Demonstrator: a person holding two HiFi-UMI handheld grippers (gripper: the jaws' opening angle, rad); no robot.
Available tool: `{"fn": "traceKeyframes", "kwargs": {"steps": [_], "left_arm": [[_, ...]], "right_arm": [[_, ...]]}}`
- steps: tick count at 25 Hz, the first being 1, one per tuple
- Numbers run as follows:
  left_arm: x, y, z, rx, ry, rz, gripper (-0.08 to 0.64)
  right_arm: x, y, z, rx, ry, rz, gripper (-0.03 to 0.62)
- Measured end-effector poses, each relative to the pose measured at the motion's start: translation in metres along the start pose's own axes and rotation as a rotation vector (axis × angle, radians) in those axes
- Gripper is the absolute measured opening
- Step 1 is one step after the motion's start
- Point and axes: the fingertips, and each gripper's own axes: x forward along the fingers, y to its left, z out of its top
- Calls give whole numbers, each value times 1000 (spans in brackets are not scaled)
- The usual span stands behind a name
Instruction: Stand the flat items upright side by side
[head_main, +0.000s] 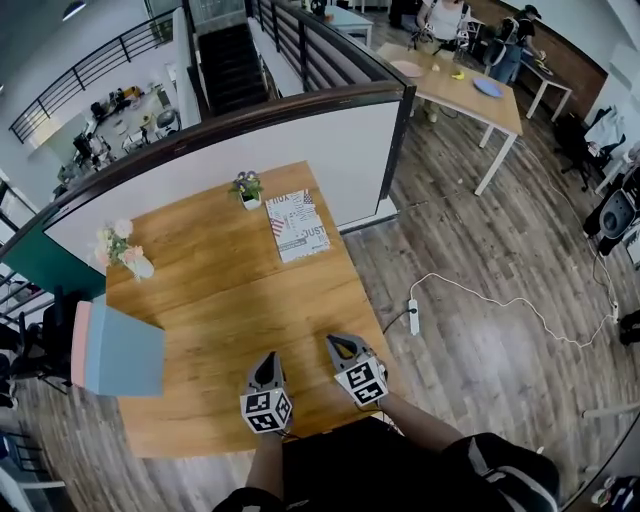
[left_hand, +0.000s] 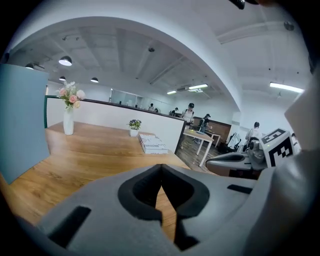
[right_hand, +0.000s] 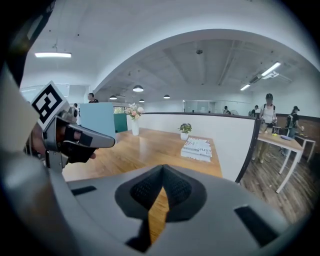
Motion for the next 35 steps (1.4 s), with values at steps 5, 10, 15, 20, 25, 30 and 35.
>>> {"fn": "traceKeyframes", "kwargs": {"steps": [5,10,15,20,25,30,35], "left_arm": [[-15,-9,31,23,-38,-21,6],[-25,8,81,52,-99,-18,6],[-47,23,135,86,-202,-11,6],[-75,37,182,145,-312,28,6],[-101,47,216,192,-393,59,6],[-115,47,235,248,-452,84,6],[-118,50,229,243,-456,98,6]], "right_arm": [[-11,-1,39,12,-79,-15,5],[-11,4,93,-3,-167,-30,5],[-13,15,147,-16,-259,-44,5],[-19,17,192,-23,-331,-65,5],[-30,24,224,-49,-390,-73,5],[-40,26,241,-71,-437,-91,5],[-42,26,246,-92,-443,-108,5]]}}
